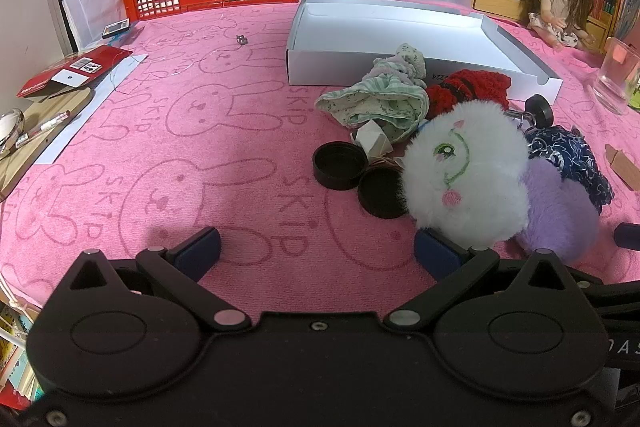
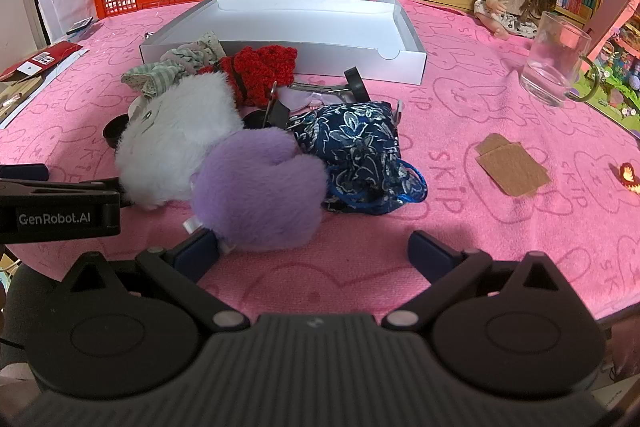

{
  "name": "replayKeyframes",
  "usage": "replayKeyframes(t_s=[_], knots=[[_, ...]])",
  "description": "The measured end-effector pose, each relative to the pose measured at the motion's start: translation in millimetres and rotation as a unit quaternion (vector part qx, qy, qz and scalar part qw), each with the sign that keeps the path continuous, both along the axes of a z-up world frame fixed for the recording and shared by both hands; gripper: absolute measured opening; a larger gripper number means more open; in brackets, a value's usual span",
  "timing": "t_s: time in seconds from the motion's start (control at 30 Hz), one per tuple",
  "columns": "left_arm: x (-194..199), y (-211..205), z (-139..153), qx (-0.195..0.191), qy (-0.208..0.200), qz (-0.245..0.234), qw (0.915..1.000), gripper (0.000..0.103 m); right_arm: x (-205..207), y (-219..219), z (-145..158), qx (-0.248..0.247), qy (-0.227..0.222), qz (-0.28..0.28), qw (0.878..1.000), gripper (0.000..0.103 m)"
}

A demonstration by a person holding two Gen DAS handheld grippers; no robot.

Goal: Organize objects
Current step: 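Move left tool to the white fluffy plush while right tool moves to the purple plush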

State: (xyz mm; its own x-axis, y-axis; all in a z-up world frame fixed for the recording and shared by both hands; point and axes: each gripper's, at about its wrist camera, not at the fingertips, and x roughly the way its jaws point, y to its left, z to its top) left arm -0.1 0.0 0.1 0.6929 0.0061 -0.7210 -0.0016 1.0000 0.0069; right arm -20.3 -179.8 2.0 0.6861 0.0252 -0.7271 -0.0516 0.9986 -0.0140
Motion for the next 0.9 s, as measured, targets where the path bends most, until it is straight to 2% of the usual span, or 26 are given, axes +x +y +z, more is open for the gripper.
replayKeyframes(t_s=[0.57, 0.7, 0.9], knots=[[-3, 0, 2, 0.002, 0.001, 0.0, 1.0, 0.103, -2, -4, 2, -0.002, -0.01, 0.029, 1.0, 0.103], [-9, 0, 10, -0.008, -0.017, -0.021, 0.9996, 0.103, -6, -2, 7, -0.016, -0.029, 0.047, 0.998, 0.103], [-14, -7, 26, -0.005, -0.049, -0.045, 0.9978, 0.103, -8, -5, 18, -0.009, -0.053, 0.062, 0.997, 0.103]])
